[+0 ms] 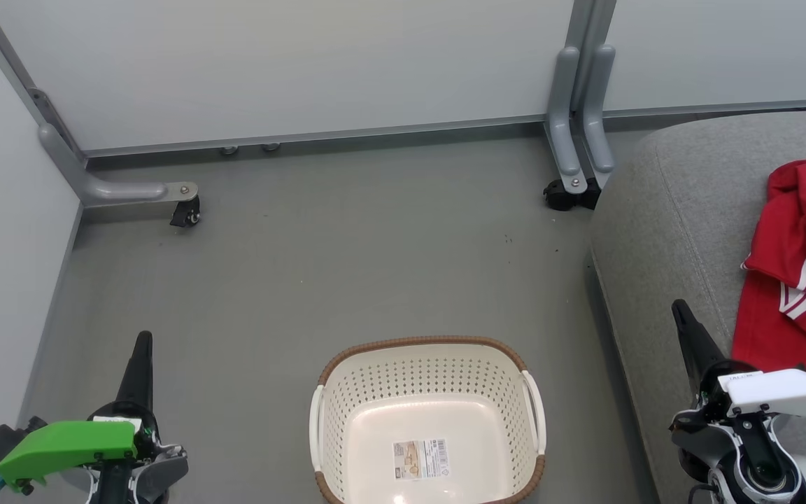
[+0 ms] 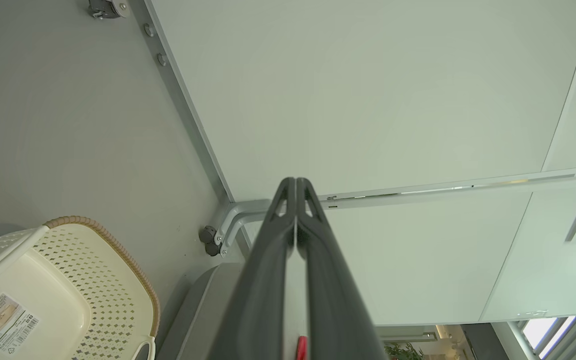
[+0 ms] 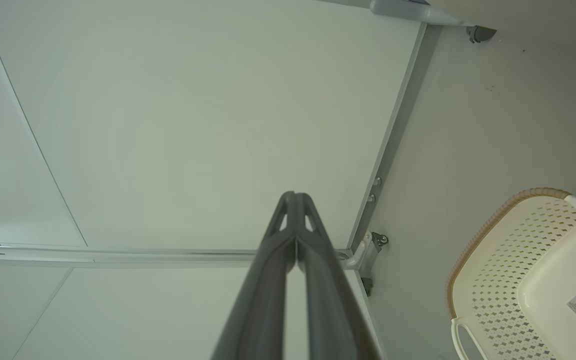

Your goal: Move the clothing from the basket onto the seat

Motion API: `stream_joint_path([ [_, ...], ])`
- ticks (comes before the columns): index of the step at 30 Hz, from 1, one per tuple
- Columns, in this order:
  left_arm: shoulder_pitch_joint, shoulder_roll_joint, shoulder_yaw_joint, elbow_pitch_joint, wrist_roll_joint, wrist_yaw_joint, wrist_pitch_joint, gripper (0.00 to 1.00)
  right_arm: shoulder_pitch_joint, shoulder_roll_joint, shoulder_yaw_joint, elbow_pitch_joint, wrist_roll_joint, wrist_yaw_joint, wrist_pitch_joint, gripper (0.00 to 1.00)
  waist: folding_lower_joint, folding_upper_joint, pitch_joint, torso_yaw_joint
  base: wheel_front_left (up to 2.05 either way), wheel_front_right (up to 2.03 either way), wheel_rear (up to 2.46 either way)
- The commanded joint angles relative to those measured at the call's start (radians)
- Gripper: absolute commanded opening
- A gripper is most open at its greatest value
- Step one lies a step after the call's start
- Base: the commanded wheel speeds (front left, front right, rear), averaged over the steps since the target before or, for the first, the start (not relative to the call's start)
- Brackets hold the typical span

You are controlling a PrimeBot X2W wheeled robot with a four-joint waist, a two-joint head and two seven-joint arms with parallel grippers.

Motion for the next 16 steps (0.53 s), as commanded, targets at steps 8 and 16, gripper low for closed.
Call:
stream_joint_path([
  [8,-0.025,-0.003,0.013,0.001,-0.066,-0.012,0.019,0.00,-0.022,0.001,-0.010,0.015,0.068,0.000,0.011,0.00,0.0000,-0.0001,-0.002,0.000,0.00,0.00,0.00],
  [16,-0.032,-0.007,0.021,0.003,-0.127,-0.020,0.034,0.00,-0.029,0.003,-0.017,0.030,0.128,0.000,0.018,0.00,0.0000,-0.0001,-0.003,0.001,0.00,0.00,0.00],
])
